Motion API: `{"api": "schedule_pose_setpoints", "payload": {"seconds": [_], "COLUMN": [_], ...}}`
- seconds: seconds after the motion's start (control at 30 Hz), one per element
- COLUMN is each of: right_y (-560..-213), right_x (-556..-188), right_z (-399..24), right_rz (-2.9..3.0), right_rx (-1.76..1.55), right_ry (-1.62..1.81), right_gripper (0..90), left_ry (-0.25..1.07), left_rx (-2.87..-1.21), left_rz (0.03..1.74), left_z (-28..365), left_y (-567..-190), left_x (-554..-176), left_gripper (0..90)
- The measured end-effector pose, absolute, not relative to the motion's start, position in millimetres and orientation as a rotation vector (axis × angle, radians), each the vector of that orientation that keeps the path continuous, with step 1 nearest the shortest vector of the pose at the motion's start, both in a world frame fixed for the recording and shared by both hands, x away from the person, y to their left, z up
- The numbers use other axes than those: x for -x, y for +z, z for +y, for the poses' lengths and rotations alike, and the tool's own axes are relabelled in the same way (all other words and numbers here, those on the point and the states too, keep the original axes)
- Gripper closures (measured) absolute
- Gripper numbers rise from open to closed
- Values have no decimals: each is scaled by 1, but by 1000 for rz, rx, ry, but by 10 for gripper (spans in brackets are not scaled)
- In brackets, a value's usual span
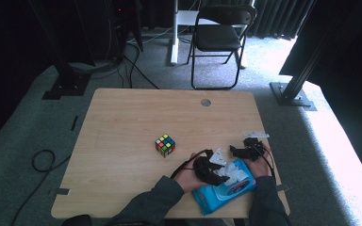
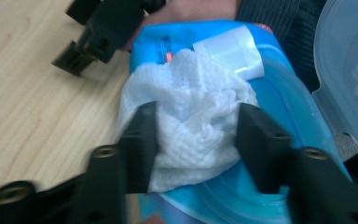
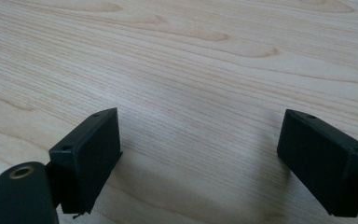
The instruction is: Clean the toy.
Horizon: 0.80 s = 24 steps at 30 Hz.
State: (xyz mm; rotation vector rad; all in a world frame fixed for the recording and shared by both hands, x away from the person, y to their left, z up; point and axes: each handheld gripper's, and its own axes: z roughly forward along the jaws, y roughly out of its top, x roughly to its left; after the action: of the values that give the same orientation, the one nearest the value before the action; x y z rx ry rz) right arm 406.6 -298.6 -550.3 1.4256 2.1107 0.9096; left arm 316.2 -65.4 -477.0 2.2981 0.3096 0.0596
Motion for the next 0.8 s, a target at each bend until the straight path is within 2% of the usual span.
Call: {"api": "schedule_pose_setpoints", "payload": {"seconds": [0.1, 0.2, 0.4, 0.8], "right_y": [-550, -550, -550, -550], "right_x": [-407, -407, -407, -407], "right_z": [-299, -299, -299, -299], "right_rz": [2111, 2111, 2111, 2111], "right_rx": [-1425, -1426, -1426, -1426], "right_ry": [910, 910, 910, 910], "right_gripper": [130, 130, 130, 130], "left_ry": [54, 68, 112, 155], "left_rx": [-2296, -2301, -2285, -2213], "left_rz": [288, 263, 256, 373], "left_z": [-65, -64, -58, -32], "left_y": [-475, -473, -466, -458], "left_x": [-314, -312, -310, -322], "left_gripper": [754, 838, 867, 870]}}
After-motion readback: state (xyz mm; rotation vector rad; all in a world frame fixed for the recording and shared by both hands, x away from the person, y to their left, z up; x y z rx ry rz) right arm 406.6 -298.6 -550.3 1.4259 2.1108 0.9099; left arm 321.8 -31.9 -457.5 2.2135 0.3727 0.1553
